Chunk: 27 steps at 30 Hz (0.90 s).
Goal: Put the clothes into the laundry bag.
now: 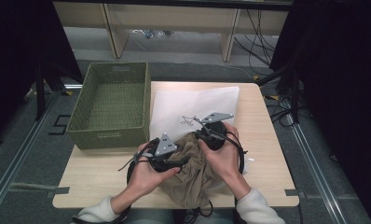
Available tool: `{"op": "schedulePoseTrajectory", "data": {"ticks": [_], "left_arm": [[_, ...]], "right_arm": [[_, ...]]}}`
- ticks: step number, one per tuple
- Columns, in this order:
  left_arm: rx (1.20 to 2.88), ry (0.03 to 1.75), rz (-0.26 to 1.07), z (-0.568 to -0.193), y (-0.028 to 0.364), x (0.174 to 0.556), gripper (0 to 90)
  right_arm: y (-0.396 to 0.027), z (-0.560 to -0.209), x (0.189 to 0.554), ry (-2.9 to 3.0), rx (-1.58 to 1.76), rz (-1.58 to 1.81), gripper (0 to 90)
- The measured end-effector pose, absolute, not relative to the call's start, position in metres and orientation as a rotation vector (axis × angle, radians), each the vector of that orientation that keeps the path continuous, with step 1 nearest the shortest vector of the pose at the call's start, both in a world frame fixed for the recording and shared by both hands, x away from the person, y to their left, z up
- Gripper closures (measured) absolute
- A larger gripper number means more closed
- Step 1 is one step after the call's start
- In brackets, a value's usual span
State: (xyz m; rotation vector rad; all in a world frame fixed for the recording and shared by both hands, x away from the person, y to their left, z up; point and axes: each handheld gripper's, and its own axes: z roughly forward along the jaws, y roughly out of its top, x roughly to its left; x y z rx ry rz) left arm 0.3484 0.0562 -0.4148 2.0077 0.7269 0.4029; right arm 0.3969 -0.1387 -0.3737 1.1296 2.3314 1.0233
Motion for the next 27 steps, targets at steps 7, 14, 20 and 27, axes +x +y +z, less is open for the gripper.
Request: {"op": "schedulePoseTrajectory", "data": {"ticks": [7,14,20,27], "left_arm": [[2.116,0.667,0.378,-0.425,0.05,0.33,34.6],[2.278,0.604,0.341,-0.463,0.03,0.33,30.9],[2.343,0.561,0.424,-0.475,0.022,0.334,41.2],[2.372,0.546,0.478,-0.482,0.015,0.334,62.4]], "right_arm": [[-0.137,-0.375,0.396,2.321,1.151,1.03,88.2],[-0.137,-0.375,0.396,2.327,1.149,1.017,88.2],[-0.137,-0.375,0.396,2.339,1.148,1.016,88.2],[-0.135,-0.376,0.396,2.349,1.104,1.011,88.2]]}}
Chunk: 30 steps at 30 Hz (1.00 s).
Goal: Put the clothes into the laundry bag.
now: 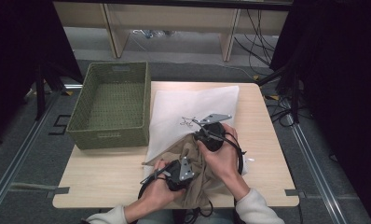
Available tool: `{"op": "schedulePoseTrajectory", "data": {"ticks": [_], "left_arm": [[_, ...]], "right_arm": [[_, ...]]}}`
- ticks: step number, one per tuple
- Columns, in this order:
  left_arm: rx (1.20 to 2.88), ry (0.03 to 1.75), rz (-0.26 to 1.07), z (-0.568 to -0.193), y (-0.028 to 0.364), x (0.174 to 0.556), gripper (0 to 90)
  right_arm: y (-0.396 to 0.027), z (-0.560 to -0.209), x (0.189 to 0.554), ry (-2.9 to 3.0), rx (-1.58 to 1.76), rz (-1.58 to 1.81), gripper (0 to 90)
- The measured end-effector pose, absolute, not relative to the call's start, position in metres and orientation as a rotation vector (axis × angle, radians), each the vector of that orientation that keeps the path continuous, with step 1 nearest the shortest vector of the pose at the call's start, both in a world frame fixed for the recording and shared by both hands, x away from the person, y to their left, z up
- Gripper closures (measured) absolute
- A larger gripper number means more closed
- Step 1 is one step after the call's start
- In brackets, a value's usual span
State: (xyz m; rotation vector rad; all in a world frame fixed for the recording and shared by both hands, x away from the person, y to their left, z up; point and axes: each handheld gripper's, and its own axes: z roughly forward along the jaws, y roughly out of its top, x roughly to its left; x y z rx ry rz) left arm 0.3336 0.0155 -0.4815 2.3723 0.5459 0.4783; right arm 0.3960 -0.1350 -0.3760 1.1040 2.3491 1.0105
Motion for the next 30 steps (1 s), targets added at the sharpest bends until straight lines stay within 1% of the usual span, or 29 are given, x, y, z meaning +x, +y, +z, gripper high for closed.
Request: {"op": "schedulePoseTrajectory", "data": {"ticks": [3,4,6,11,15,16,21,22,23,26,27,28,30], "left_arm": [[2.37,0.548,0.48,-0.481,0.016,0.336,71.5],[2.358,0.561,0.466,-0.481,0.018,0.338,77.0],[2.349,0.564,0.46,-0.48,0.019,0.339,80.6],[2.303,0.584,0.427,-0.468,0.025,0.339,83.1],[2.221,0.602,0.405,-0.453,0.03,0.339,83.8],[2.168,0.614,0.403,-0.445,0.032,0.339,84.0],[2.117,0.63,0.433,-0.429,0.036,0.345,84.2],[2.107,0.636,0.46,-0.426,0.038,0.352,84.3],[2.107,0.636,0.46,-0.426,0.038,0.352,84.2],[2.122,0.653,0.486,-0.429,0.038,0.363,84.1],[2.141,0.649,0.497,-0.433,0.038,0.368,84.1],[2.133,0.687,0.48,-0.445,0.035,0.377,83.9],[2.149,0.696,0.483,-0.451,0.034,0.382,83.8]], "right_arm": [[-0.133,-0.376,0.394,2.339,1.134,1.015,88.2],[-0.133,-0.377,0.394,2.338,1.15,1.021,88.2],[-0.133,-0.377,0.394,2.34,1.138,1.018,88.2],[-0.134,-0.376,0.395,2.344,1.132,1.016,88.3],[-0.135,-0.375,0.396,2.352,1.081,1.019,88.3],[-0.133,-0.374,0.393,2.344,1.133,1.027,88.3],[-0.132,-0.373,0.393,2.343,1.104,1.035,88.3],[-0.131,-0.371,0.391,2.337,1.112,1.047,88.3],[-0.132,-0.37,0.392,2.343,1.07,1.048,88.3],[-0.131,-0.368,0.389,2.337,1.085,1.065,88.3],[-0.131,-0.368,0.389,2.337,1.085,1.065,88.3],[-0.13,-0.366,0.388,2.325,1.103,1.07,88.3],[-0.13,-0.366,0.388,2.325,1.102,1.071,88.3]]}}
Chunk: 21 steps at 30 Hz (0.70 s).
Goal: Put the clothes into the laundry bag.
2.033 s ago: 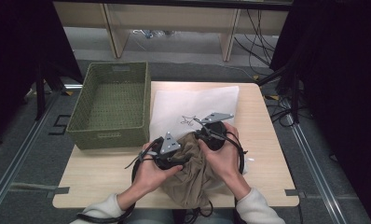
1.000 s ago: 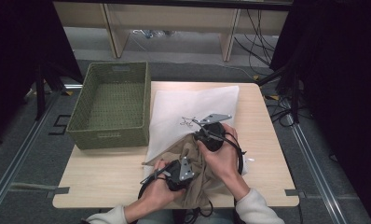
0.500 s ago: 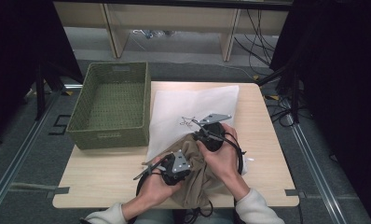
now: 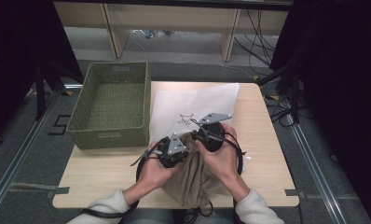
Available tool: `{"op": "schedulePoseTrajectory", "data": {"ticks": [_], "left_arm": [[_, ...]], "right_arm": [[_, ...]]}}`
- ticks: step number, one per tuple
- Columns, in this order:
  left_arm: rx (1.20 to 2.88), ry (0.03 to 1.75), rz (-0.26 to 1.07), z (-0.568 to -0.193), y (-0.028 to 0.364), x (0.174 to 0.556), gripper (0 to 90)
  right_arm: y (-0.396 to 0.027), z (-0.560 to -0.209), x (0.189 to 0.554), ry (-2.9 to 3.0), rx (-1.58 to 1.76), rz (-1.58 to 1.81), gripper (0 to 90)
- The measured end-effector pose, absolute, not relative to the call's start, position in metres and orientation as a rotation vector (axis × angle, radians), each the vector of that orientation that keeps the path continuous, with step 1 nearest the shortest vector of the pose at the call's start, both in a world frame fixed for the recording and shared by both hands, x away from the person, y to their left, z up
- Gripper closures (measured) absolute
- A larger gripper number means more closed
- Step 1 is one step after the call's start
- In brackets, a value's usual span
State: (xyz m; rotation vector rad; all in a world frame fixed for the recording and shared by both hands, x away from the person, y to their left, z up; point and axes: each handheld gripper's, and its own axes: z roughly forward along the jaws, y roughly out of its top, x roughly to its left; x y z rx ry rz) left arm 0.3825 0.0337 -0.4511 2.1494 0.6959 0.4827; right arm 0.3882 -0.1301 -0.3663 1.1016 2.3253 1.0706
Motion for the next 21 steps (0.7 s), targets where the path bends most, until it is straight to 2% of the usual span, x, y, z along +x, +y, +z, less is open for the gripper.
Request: {"op": "schedulePoseTrajectory", "data": {"ticks": [3,6,9,10,11,16,21], "left_arm": [[2.181,0.701,0.459,-0.467,0.031,0.394,82.4],[2.18,0.683,0.467,-0.465,0.029,0.392,80.0],[2.17,0.68,0.452,-0.463,0.029,0.387,70.7],[2.178,0.666,0.444,-0.461,0.03,0.385,59.5],[2.172,0.674,0.451,-0.459,0.031,0.382,59.5],[2.123,0.647,0.427,-0.442,0.036,0.363,45.9],[2.095,0.612,0.361,-0.428,0.039,0.347,43.6]], "right_arm": [[-0.132,-0.367,0.39,2.334,1.089,1.071,88.3],[-0.133,-0.368,0.391,2.33,1.102,1.057,88.3],[-0.136,-0.369,0.394,2.338,1.096,1.046,88.3],[-0.137,-0.372,0.396,2.339,1.077,1.054,88.3],[-0.137,-0.372,0.396,2.339,1.077,1.054,88.3],[-0.139,-0.373,0.398,2.338,1.082,1.032,88.2],[-0.139,-0.372,0.397,2.329,1.132,1.029,88.3]]}}
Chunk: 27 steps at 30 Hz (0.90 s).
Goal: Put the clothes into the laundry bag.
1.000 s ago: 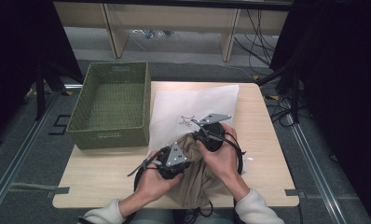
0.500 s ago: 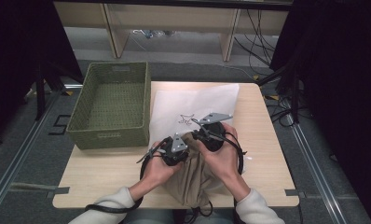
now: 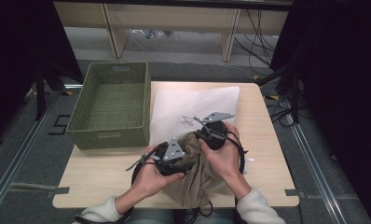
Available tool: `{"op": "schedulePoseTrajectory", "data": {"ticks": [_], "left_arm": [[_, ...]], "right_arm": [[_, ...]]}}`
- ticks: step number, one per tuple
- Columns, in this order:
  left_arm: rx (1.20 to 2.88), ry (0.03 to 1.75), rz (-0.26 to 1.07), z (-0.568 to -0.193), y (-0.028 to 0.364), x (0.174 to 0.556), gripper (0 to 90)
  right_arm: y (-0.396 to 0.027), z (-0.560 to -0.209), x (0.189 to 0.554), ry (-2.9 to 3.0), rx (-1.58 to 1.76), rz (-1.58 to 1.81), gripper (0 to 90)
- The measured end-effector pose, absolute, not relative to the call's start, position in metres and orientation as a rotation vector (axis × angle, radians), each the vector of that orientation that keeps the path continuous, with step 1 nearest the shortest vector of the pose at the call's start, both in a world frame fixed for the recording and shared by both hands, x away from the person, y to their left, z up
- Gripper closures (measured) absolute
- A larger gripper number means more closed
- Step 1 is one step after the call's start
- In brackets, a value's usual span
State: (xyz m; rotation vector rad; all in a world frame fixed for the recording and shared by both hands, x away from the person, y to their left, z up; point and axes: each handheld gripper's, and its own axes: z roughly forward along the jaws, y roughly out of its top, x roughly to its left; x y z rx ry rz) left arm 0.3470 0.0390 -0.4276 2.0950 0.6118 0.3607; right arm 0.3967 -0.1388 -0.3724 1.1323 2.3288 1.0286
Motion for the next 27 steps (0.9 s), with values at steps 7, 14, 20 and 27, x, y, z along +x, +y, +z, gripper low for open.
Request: {"op": "schedulePoseTrajectory", "data": {"ticks": [7,14,20,27], "left_arm": [[2.129,0.539,0.276,-0.441,0.02,0.332,36.2],[2.245,0.475,0.321,-0.463,-0.001,0.333,39.7],[2.324,0.466,0.426,-0.469,-0.005,0.338,59.6],[2.309,0.503,0.382,-0.476,-0.006,0.344,84.3]], "right_arm": [[-0.138,-0.373,0.397,2.335,1.137,1.018,88.3],[-0.138,-0.374,0.397,2.339,1.127,1.02,88.2],[-0.137,-0.374,0.397,2.34,1.141,1.015,88.2],[-0.135,-0.374,0.395,2.339,1.159,1.021,88.3]]}}
